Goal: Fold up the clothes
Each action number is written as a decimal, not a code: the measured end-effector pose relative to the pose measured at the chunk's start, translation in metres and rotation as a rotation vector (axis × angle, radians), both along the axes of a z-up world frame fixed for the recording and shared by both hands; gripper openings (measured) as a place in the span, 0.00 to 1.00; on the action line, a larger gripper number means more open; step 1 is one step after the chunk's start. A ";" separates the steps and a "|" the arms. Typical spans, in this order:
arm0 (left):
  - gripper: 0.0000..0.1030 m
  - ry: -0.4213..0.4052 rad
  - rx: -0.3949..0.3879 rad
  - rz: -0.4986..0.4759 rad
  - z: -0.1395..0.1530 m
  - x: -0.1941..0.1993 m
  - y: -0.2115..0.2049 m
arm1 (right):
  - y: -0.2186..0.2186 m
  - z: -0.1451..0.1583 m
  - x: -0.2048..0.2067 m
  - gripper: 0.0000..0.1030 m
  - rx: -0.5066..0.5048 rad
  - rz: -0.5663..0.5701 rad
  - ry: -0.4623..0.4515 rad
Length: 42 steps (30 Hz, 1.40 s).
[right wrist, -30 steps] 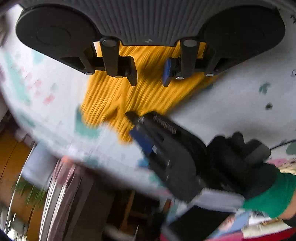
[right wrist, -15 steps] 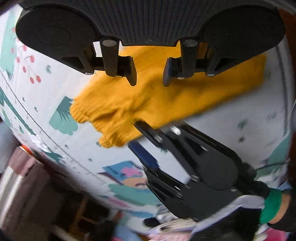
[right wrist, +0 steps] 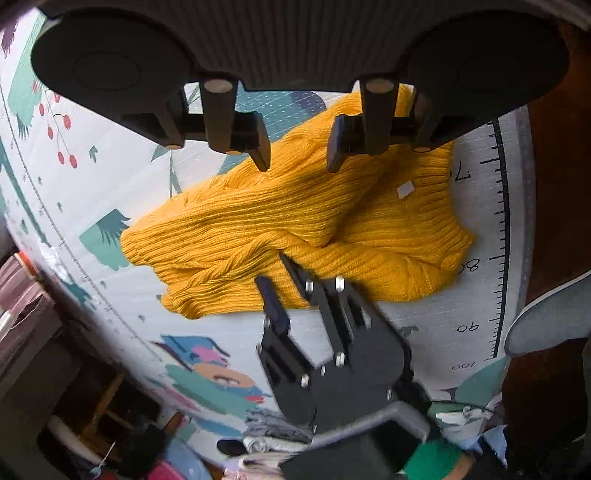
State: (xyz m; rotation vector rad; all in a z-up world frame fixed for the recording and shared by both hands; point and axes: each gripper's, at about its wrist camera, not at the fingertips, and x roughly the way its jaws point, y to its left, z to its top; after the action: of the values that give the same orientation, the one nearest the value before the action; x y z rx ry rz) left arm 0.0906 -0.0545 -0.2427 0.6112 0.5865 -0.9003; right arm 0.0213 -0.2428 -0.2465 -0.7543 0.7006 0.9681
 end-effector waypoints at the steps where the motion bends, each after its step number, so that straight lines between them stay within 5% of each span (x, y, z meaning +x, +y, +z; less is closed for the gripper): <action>1: 0.29 0.006 -0.021 0.008 0.008 -0.002 0.008 | -0.003 -0.001 -0.005 0.47 0.012 0.002 -0.015; 5: 0.29 0.043 -0.086 0.069 0.022 -0.015 0.032 | -0.013 -0.008 -0.015 0.49 0.022 0.022 -0.071; 9: 0.25 0.114 -0.185 0.105 0.021 -0.034 0.035 | -0.013 -0.012 -0.013 0.31 0.073 -0.047 -0.078; 15: 0.23 0.166 -0.068 0.040 -0.013 -0.069 0.020 | 0.002 -0.021 -0.012 0.28 0.143 -0.125 -0.024; 19: 0.23 0.111 -0.092 0.023 -0.031 -0.084 0.027 | 0.008 -0.044 -0.012 0.25 0.128 -0.147 0.008; 26: 0.23 0.121 -0.151 0.025 0.009 -0.078 0.033 | -0.003 -0.013 -0.012 0.25 0.206 -0.181 -0.016; 32: 0.22 0.114 -0.106 -0.005 -0.035 -0.092 0.040 | 0.001 -0.044 -0.013 0.23 0.159 -0.189 0.054; 36: 0.23 0.144 -0.059 -0.036 -0.016 -0.088 0.031 | 0.001 -0.033 -0.010 0.23 0.154 -0.168 0.057; 42: 0.23 0.047 -0.165 0.056 0.026 -0.031 0.028 | 0.006 -0.012 0.016 0.23 0.213 -0.183 -0.047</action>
State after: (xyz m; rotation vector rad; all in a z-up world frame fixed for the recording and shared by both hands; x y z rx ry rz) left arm 0.0596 -0.0264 -0.2163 0.4243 0.5629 -0.9023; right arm 0.0374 -0.2365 -0.2584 -0.5149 0.6035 0.8404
